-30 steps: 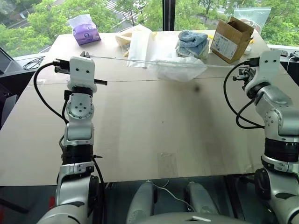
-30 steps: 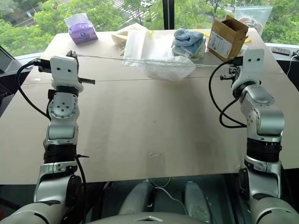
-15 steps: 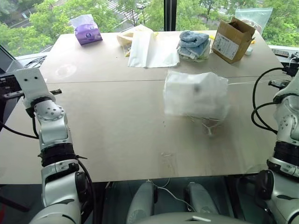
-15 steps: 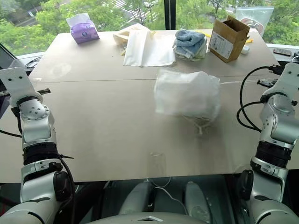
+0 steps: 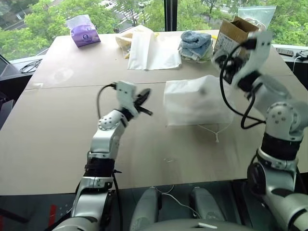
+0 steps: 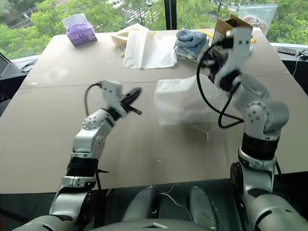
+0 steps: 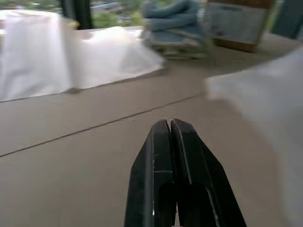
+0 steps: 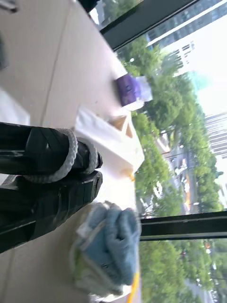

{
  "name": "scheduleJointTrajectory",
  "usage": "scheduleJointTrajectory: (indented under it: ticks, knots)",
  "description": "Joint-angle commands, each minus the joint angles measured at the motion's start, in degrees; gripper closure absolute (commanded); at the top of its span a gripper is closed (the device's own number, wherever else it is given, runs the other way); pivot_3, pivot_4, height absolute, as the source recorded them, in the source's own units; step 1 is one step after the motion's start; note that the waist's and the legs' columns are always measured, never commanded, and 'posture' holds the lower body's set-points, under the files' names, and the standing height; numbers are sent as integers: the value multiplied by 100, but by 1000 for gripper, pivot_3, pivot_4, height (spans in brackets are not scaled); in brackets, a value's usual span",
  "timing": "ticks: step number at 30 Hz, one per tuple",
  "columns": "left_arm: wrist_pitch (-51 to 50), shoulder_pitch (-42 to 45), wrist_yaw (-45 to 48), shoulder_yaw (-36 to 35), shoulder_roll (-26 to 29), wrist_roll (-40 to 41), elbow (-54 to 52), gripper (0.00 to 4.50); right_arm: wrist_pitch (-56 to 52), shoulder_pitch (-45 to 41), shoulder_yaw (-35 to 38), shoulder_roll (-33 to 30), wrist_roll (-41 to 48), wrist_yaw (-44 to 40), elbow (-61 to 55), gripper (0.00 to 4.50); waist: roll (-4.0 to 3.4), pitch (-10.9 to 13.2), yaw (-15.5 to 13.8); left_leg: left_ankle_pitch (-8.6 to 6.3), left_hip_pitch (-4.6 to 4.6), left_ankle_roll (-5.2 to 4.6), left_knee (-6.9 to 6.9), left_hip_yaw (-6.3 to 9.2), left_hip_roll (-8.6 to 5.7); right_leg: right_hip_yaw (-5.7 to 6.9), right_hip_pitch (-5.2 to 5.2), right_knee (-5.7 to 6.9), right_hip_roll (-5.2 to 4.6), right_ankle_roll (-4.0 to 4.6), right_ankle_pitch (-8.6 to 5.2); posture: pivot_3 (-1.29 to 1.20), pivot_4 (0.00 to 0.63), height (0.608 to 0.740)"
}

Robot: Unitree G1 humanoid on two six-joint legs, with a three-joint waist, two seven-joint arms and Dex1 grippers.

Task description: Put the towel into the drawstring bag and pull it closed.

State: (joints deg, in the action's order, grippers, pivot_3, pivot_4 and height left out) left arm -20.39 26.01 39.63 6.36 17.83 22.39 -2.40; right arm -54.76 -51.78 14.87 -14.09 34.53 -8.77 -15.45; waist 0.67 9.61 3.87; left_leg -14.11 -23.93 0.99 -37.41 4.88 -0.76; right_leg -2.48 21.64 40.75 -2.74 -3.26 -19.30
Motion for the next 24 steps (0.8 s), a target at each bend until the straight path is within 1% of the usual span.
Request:
scheduleJointTrajectory:
  ticks: [1,3,5,6,7,11,15,17,20,24]
  knots:
    - [-375,88,724,744,1,105,-457,4444,82,-214,48,35,-12,144,295,4500,-1,-1,2,0,5,0,0,-1,-1,-1,-6,0,1,0,0,0,150,740]
    - [-438,310,927,1163,-169,-10,-391,4444,210,-291,-83,47,-187,192,557,4500,-2,0,-1,-1,14,-3,-5,-4,-3,-3,-16,0,2,0,0,0,150,740]
    - [-452,566,964,1417,-436,-127,-225,4444,295,-374,-92,118,-403,466,841,4500,-2,0,-2,0,12,-7,-8,-8,-5,-7,-15,3,2,0,0,0,150,740]
    - [-409,666,934,1473,-545,-202,-131,4444,323,-421,-61,171,-486,620,958,4500,-2,0,-4,0,13,-8,-9,-8,-5,-7,-15,5,2,0,0,0,150,740]
    - [-420,796,811,1493,-769,-227,-24,4444,384,-478,-59,217,-569,732,1051,4500,-2,0,-5,1,12,-8,-12,-8,-5,-7,-15,6,1,0,0,0,150,740]
    - [-591,1070,493,1640,-1400,-399,349,4444,480,-664,-21,387,-579,875,1096,4500,-3,0,16,1,7,-7,-9,-11,-4,-10,-8,5,1,0,0,0,150,740]
    - [-554,1171,266,1987,-1623,-923,940,4444,511,-690,-44,460,-608,936,1090,4500,-5,-2,17,1,8,-6,-1,-13,-5,-11,-6,3,2,0,0,0,150,740]
    - [-524,1268,133,1944,-1776,-1027,1253,4444,543,-693,-61,475,-627,948,1098,4500,-5,-2,7,2,8,-7,-2,-13,-4,-11,-6,3,1,0,0,0,150,740]
    - [-184,1372,31,1929,-1855,-1294,1500,3653,556,-683,-64,490,-649,957,1090,4500,-5,-2,2,2,8,-8,-7,-14,-5,-13,-6,5,0,0,0,0,150,740]
    - [286,1358,-328,2021,-1870,-1827,1708,1774,569,-627,-59,523,-676,989,1066,4500,-5,-2,5,2,8,-8,-7,-13,-5,-13,-6,6,0,0,0,0,150,740]
